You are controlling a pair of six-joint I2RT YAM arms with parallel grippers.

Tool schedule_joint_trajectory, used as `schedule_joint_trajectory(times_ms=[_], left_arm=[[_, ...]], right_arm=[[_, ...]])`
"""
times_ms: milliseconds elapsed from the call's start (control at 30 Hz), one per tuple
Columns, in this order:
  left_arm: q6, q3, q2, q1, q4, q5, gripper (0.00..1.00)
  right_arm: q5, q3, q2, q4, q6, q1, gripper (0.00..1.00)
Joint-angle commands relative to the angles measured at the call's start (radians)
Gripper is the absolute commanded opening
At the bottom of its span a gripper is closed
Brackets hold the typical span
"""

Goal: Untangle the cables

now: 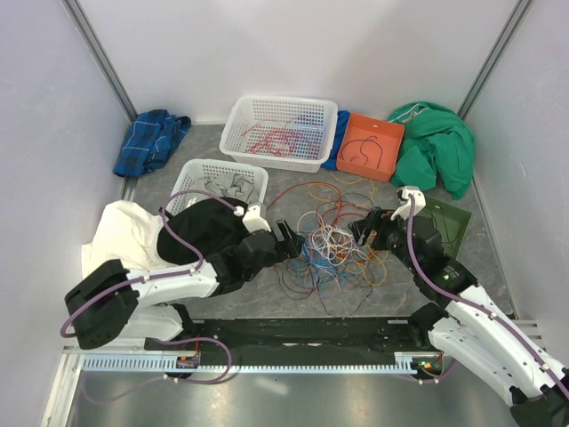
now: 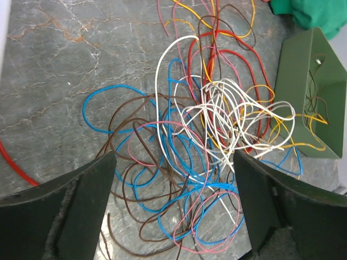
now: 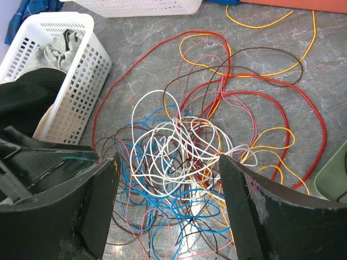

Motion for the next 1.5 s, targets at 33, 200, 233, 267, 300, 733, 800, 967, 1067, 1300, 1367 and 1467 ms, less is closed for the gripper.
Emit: schedule_joint_trajectory(times_ms=[33,200,233,267,300,733,800,967,1067,1300,1367,1467], left_arm=[[-0.065,0.075,0.125,0.0,0.033,-0.03,0.85],[-0.049,0.095,0.187,0.008,0.091,-0.033,0.6],[-0.044,0.092,0.176,0.008,0.097,-0.036,0.52],[-0.035,0.089,0.166,0.008,0.103,-0.04,0.33],[-0.001,0.086,0.15,0.008,0.114,-0.04,0.24],[0.419,0.364,-0.276,-0.003,-0.068,0.105,0.02],[0.479,0.482,-0.275,-0.003,-0.105,0.153,0.02],[0.569,0.742,-0.183,-0.003,-0.245,0.292,0.02],[0.582,0.877,-0.118,-0.002,-0.307,0.358,0.02],[0.583,1.06,-0.028,-0.005,-0.372,0.452,0.02],[0.582,1.072,-0.019,-0.003,-0.378,0.453,0.02],[0.58,1.078,-0.014,-0.005,-0.387,0.447,0.02]], right_arm=[[-0.013,-0.005,-0.002,0.011,-0.012,0.004,0.81],[-0.002,0.005,-0.031,-0.018,-0.021,0.002,0.81],[0.009,0.01,-0.037,-0.023,-0.024,0.002,0.8],[0.012,0.01,-0.043,-0.026,-0.027,0.004,0.8],[0.014,0.012,-0.046,-0.028,-0.03,0.004,0.8],[-0.172,0.024,-0.1,0.08,-0.007,0.002,0.77],[-0.279,0.035,-0.097,0.123,-0.003,0.004,0.78],[-0.405,0.044,-0.104,0.218,0.025,0.008,0.8],[-0.427,0.065,-0.114,0.248,0.023,0.01,0.82],[-0.514,0.104,-0.066,0.397,0.071,0.015,0.82],[-0.536,0.104,-0.059,0.446,0.08,0.021,0.85],[-0.555,0.11,-0.043,0.48,0.08,0.035,0.89]])
